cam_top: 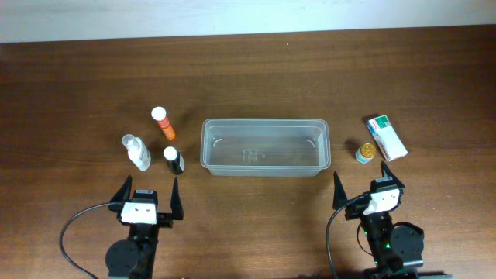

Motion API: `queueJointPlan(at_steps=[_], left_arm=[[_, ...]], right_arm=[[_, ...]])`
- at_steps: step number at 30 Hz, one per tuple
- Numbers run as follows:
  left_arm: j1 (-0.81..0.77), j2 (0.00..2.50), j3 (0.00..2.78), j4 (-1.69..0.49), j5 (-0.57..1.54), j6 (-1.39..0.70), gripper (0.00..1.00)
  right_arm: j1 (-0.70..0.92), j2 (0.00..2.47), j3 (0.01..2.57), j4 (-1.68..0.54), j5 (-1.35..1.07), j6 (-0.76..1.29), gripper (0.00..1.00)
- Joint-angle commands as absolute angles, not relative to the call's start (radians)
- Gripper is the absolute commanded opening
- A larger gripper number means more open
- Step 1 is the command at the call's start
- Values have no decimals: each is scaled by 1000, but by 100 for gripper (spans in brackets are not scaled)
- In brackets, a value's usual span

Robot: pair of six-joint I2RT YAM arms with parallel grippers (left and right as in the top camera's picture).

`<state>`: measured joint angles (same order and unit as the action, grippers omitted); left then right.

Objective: Pack container

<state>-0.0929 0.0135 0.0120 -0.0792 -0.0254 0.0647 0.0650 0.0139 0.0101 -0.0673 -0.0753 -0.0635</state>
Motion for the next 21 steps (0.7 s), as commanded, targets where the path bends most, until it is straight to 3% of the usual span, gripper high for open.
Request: queueJointPlan(at_steps=[1, 11, 15, 21], left_arm=[[-89, 6, 9, -83, -21, 84, 99], [-89, 6, 9, -83, -21, 84, 99], [-88, 6, 9, -31, -131, 178, 99], [-89, 6, 9, 31, 46, 147, 99]], right_arm=[[57, 6, 6, -73, -70, -67, 98], [57, 6, 6, -73, -70, -67, 98], [57, 6, 6, -73, -70, -67, 98], [57, 6, 6, -73, -70, -67, 98]])
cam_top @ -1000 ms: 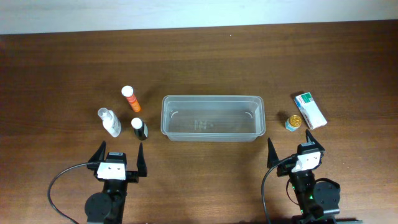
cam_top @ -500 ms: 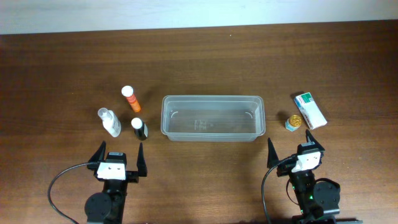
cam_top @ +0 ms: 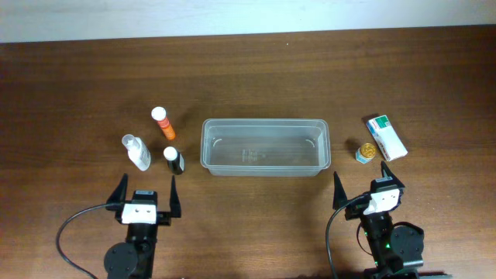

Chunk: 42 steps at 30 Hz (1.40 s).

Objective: Pack container

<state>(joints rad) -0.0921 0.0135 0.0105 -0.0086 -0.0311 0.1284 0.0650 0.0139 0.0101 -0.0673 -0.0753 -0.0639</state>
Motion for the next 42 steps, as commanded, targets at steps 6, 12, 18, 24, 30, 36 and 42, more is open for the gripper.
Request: queueJointPlan(at_steps=[6, 12, 18, 24, 30, 36, 42], left_arm=[[-89, 6, 19, 440, 319, 147, 99], [-89, 19, 196, 429, 317, 114, 99], [-89, 157, 551, 83, 288, 160, 99], [-89, 491, 1016, -370, 266, 186, 99], [-89, 995, 1591, -1050, 266, 265, 99], [-89, 1355, 1913, -1477, 233, 283, 99], [-89, 1554, 1979, -1558, 165, 282, 99]], right_arm=[[57, 6, 6, -73, -70, -67, 98], [57, 6, 6, -73, -70, -67, 98], [57, 6, 6, -73, -70, -67, 98], [57, 6, 6, -73, -70, -67, 98], [57, 6, 6, -73, -70, -67, 98], [57, 6, 6, -73, -70, -67, 98], [57, 6, 6, -73, -70, -67, 98]])
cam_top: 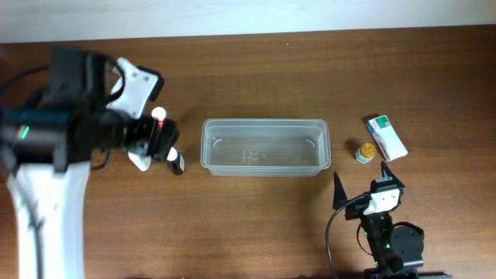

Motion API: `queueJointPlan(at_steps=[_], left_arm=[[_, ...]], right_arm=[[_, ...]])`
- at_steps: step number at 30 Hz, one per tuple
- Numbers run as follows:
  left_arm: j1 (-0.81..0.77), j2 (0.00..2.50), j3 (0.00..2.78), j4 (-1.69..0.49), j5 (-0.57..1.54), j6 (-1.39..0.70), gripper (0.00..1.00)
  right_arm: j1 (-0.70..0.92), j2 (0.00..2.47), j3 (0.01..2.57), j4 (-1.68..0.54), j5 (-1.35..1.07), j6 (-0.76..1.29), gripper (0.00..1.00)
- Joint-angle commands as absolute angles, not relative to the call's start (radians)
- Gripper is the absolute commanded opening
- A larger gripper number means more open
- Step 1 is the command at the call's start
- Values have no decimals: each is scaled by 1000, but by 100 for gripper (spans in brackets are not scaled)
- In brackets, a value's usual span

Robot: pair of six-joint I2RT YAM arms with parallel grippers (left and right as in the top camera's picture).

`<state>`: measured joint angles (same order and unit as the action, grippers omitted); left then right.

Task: Pack container
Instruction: 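Move the left gripper over the white spray bottle and descend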

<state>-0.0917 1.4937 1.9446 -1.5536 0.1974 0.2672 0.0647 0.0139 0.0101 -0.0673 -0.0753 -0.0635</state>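
Note:
A clear plastic container sits mid-table with nothing in it. To its left, my left arm is raised and blurred over the bottles. Its gripper is over the orange tube, whose white cap shows, and whether the fingers are open or shut cannot be told. A black bottle and part of a clear spray bottle stick out below the arm. On the right lie a green-white box and a small gold-lidded jar. My right gripper rests open near the front edge.
The left arm's white link runs from the front left corner up across the table's left side. The right arm's base and its cable sit at the front right.
My left arm has left its rest spot at the front edge and now hangs high over the bottles left of the container. The right arm and all objects are where they were.
At both earlier moments the two grippers rested open at the front edge, with the bottles, container, box and jar untouched. Now the left arm is over the bottle group; nothing has been moved.

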Motion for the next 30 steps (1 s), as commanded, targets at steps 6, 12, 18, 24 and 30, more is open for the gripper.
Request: queueJointPlan(at_steps=[6, 12, 18, 24, 30], left_arm=[[-89, 1626, 1979, -1475, 163, 282, 100], [-87, 1640, 1979, -1459, 34, 230, 99], [-25, 1640, 1979, -1480, -151, 97, 99], [91, 1651, 1978, -1481, -38, 99, 99], [147, 1697, 1977, -1520, 40, 132, 99]], right_arm=[[57, 6, 6, -73, -70, -67, 98], [57, 6, 6, -73, -70, -67, 98], [57, 6, 6, -73, -70, -67, 98], [57, 6, 6, -73, -70, -67, 98], [57, 6, 6, -73, -70, -67, 98]])
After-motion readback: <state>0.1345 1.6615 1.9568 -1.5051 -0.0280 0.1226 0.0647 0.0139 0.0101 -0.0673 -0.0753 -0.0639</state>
